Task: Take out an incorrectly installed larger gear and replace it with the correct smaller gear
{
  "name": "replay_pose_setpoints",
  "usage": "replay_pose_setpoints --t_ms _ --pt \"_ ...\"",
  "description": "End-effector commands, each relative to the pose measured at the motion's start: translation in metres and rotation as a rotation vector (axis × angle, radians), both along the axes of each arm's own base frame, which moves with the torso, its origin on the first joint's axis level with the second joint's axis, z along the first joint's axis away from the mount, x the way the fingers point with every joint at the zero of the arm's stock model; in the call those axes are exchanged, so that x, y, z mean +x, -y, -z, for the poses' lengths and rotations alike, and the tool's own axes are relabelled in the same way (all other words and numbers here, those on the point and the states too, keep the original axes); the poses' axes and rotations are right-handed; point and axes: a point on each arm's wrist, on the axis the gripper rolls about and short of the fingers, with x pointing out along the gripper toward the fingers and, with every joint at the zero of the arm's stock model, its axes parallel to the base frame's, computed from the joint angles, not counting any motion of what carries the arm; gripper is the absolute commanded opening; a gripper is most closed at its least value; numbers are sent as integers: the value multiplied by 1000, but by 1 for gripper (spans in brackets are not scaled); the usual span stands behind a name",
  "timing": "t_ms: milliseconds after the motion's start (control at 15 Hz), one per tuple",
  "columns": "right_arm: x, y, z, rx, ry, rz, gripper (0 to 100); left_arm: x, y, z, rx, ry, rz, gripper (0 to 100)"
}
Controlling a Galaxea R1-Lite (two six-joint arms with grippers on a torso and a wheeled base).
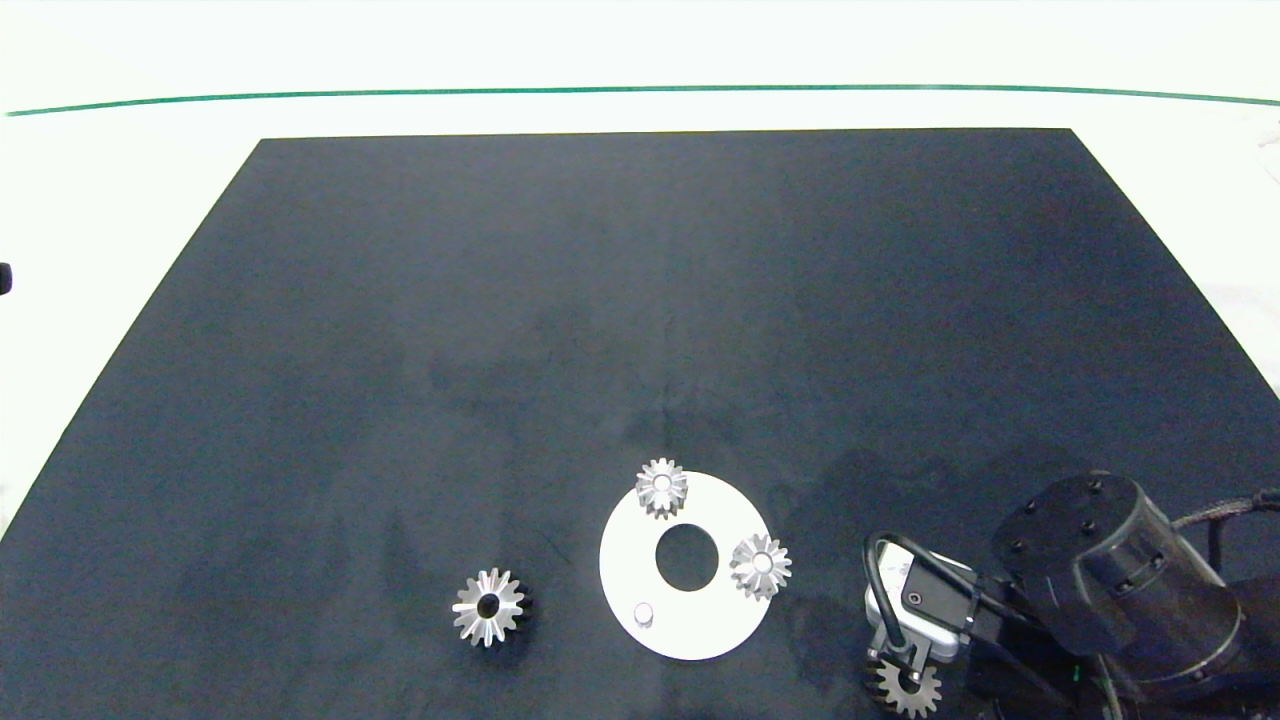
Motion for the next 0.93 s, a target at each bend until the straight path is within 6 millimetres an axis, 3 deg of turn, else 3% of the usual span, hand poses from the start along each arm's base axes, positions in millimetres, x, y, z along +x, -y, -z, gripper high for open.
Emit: replay_pose_setpoints --t_ms 67,933 --pt "3 -2 2 2 4 4 97 -1 0 0 2 -2 -2 100" --pt "5 -5 11 -34 -6 -8 70 -2 -1 0 3 4 -3 100"
